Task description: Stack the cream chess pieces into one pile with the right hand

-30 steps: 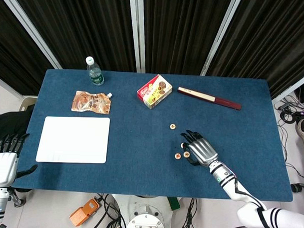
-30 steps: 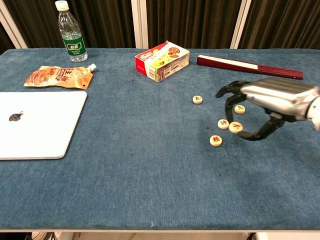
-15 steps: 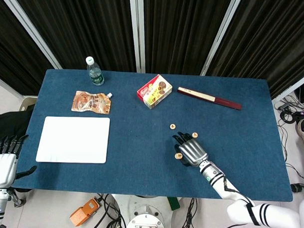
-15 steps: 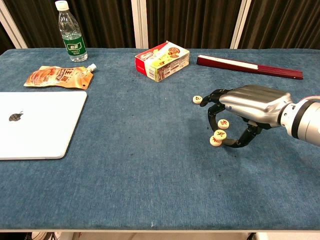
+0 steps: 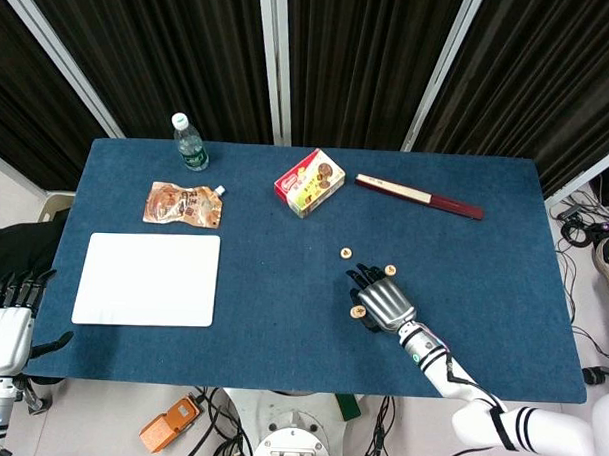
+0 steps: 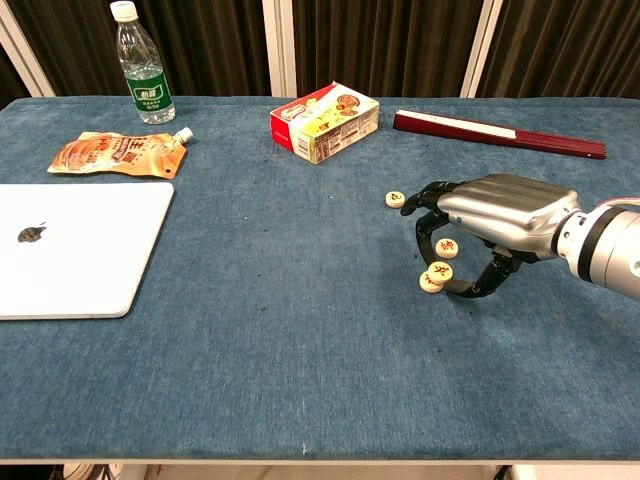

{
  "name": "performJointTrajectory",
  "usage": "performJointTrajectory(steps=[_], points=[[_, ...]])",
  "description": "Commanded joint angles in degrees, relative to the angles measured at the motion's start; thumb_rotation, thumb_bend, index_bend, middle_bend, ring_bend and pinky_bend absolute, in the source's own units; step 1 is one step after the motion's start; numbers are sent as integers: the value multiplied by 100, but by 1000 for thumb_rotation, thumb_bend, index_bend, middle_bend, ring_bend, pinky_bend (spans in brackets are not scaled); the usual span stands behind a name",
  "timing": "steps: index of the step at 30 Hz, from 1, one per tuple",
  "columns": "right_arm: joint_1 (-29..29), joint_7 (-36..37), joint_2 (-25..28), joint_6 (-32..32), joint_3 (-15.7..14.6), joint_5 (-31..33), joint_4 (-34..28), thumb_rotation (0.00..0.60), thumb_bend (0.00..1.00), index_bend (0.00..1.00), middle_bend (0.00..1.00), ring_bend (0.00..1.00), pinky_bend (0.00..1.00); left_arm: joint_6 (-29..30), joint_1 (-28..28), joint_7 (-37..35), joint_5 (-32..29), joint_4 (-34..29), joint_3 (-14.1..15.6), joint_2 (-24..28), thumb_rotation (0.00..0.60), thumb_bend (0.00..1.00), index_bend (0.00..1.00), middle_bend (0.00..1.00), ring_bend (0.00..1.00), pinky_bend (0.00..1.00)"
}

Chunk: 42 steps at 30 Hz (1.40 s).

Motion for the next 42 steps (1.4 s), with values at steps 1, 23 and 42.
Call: performJointTrajectory(steps=[1, 23, 42], points=[[12, 16, -14, 12, -13, -24, 11, 600, 490, 521, 182, 125, 206, 5, 2, 2, 4, 0, -1, 0, 600, 0, 120, 119, 98, 12], [19, 99, 59, 126, -114, -76, 0, 600, 490, 401, 182, 126, 206, -3, 22, -29, -18, 47, -14, -18, 600, 0, 120, 119, 99, 12], [234, 61, -133, -139, 137, 493, 606, 600, 490, 448, 182, 126, 207, -35, 21, 49, -44, -26, -20, 20, 600, 0, 120, 119, 98, 12]])
